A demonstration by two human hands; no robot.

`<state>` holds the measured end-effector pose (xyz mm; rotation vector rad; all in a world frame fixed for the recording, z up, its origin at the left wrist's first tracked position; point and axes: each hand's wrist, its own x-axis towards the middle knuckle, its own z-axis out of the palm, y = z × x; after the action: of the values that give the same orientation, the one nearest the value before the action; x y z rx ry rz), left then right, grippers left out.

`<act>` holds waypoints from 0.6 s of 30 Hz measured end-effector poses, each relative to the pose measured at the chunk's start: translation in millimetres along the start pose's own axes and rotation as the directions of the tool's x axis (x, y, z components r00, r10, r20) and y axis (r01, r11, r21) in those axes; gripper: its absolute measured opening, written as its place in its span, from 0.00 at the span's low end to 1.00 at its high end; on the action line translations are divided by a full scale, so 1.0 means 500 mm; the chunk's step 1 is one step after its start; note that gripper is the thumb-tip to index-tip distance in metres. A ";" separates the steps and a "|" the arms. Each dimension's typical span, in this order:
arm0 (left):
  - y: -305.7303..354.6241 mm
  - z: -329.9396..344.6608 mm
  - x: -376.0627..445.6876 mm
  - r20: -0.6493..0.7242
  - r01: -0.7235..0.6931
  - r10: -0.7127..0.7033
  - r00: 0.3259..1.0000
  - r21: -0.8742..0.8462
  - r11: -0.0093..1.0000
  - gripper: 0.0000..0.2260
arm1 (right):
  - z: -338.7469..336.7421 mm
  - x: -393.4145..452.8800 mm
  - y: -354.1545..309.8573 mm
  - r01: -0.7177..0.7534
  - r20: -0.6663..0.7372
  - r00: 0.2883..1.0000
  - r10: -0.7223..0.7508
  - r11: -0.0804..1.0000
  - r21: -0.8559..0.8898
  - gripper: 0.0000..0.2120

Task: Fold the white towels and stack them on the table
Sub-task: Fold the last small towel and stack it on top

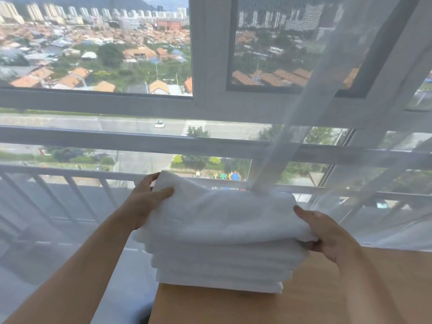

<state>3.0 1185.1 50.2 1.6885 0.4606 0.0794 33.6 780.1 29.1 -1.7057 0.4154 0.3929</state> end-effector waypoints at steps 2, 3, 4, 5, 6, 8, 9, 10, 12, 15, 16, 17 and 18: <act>0.005 -0.009 0.010 -0.049 -0.109 0.110 0.993 0.018 0.994 0.22 | 0.006 0.006 -0.009 0.029 -0.040 0.999 -0.031 0.998 -0.053 0.16; 0.002 -0.017 0.017 -0.074 -0.142 0.143 0.987 0.027 0.990 0.21 | 0.005 0.010 -0.010 0.072 -0.067 0.995 -0.075 0.996 -0.052 0.15; -0.003 -0.024 0.024 -0.103 -0.160 0.165 0.981 0.058 0.985 0.21 | 0.006 0.009 -0.009 0.121 -0.087 0.989 -0.123 0.992 -0.021 0.15; -0.011 -0.029 0.029 -0.123 -0.161 0.175 0.977 0.118 0.980 0.21 | 0.009 0.007 -0.004 0.161 -0.107 0.981 -0.160 0.987 0.003 0.16; -0.023 -0.033 0.033 -0.124 -0.140 0.167 0.978 0.203 0.969 0.21 | 0.016 0.001 0.004 0.182 -0.129 0.975 -0.182 0.983 -0.012 0.18; -0.050 -0.032 0.041 -0.108 -0.084 0.131 0.985 0.364 0.928 0.20 | 0.034 -0.001 0.031 0.157 -0.142 0.974 -0.174 0.980 -0.123 0.20; -0.061 -0.030 0.045 -0.114 -0.065 0.124 0.986 0.422 0.904 0.20 | 0.042 0.001 0.046 0.127 -0.141 0.978 -0.151 0.978 -0.167 0.19; -0.069 -0.027 0.045 -0.126 -0.058 0.130 0.983 0.460 0.886 0.21 | 0.047 0.001 0.059 0.099 -0.144 0.981 -0.129 0.975 -0.200 0.19; -0.070 -0.022 0.043 -0.148 -0.067 0.165 0.975 0.510 0.858 0.22 | 0.046 0.004 0.070 0.072 -0.153 0.982 -0.109 0.971 -0.227 0.18; -0.068 -0.014 0.040 -0.165 -0.064 0.198 0.966 0.590 0.805 0.23 | 0.042 0.003 0.070 0.039 -0.127 0.989 -0.076 0.961 -0.275 0.18; -0.070 -0.011 0.037 -0.181 -0.048 0.200 0.963 0.613 0.788 0.23 | 0.041 0.003 0.070 0.038 -0.124 0.989 -0.080 0.950 -0.310 0.17; -0.069 -0.006 0.032 -0.198 -0.027 0.200 0.959 0.642 0.766 0.24 | 0.042 0.004 0.070 0.046 -0.128 0.987 -0.097 0.935 -0.352 0.17; -0.069 -0.002 0.028 -0.209 -0.009 0.201 0.957 0.672 0.740 0.25 | 0.043 0.007 0.067 0.059 -0.140 0.982 -0.125 0.914 -0.401 0.16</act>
<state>6.7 1194.5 14.2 2.4389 0.6457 0.2567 19.9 795.7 -4.9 -2.1550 0.3894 0.2803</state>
